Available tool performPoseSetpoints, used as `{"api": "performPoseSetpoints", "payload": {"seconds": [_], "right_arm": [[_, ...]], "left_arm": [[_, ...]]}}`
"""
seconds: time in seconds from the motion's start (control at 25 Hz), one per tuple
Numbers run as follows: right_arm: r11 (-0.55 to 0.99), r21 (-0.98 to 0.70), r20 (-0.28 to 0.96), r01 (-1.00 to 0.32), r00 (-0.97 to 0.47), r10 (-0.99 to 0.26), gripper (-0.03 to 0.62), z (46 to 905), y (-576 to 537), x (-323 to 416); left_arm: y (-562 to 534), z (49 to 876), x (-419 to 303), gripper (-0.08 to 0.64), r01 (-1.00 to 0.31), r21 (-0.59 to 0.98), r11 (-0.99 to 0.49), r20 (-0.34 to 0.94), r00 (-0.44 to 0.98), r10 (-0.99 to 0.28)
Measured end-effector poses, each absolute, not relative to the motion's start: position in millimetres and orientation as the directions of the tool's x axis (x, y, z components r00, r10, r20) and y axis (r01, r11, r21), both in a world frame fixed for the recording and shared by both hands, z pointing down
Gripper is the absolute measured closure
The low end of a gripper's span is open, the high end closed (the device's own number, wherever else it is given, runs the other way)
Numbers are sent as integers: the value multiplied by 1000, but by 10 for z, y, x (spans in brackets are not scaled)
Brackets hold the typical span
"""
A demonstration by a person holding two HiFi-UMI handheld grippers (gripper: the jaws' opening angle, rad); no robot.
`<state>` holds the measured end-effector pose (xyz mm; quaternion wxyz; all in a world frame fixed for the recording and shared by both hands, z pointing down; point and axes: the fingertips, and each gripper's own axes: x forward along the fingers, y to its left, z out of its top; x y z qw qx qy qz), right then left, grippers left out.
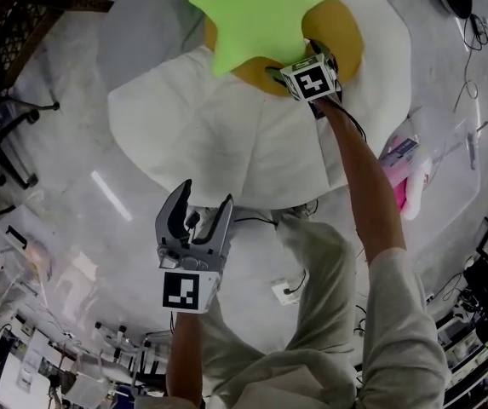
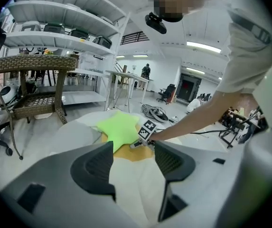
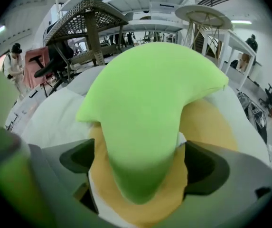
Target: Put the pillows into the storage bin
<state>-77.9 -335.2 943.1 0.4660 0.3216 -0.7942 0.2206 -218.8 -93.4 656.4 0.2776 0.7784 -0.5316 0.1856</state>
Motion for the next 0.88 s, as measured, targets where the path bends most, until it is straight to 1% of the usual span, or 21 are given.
{"api": "performPoseSetpoints", "payload": {"seconds": [0.08, 0.2, 0.32, 0.36, 0.4, 0.44, 0.52, 0.68, 0.88], "right_arm": [[717, -27, 893, -696, -339, -296, 26, 9492, -3445, -863], [714, -17, 903, -700, -317, -289, 26, 9534, -3577, -962], [732, -23, 927, -681, -289, -240, 28, 9608, -3636, -1044], [737, -27, 931, -676, -286, -228, 39, 9621, -3642, -1052], [737, -29, 930, -676, -289, -229, 75, 9618, -3652, -1048], [734, -29, 926, -678, -294, -236, 127, 9602, -3654, -1041], [733, -28, 919, -680, -305, -248, 187, 9543, -3633, -1053], [732, -42, 898, -680, -346, -271, 218, 9179, -3612, -1144], [710, -108, 862, -695, -422, -282, 224, 8690, -3232, -1116]], "left_arm": [[-972, 6593, -2215, 305, -932, 232, -277, 575, 362, -734], [-979, 6642, -2204, 305, -930, 234, -284, 570, 368, -735], [-983, 6712, -2212, 305, -931, 234, -281, 572, 366, -735], [-990, 6728, -2216, 305, -931, 236, -278, 570, 364, -736], [-999, 6738, -2219, 305, -931, 241, -275, 568, 365, -738], [-1006, 6738, -2221, 305, -930, 247, -273, 564, 367, -739], [-1011, 6721, -2225, 305, -927, 254, -276, 561, 374, -738], [-1016, 6584, -2157, 305, -919, 256, -300, 559, 394, -729], [-925, 6209, -2035, 305, -905, 266, -332, 569, 425, -704]]}}
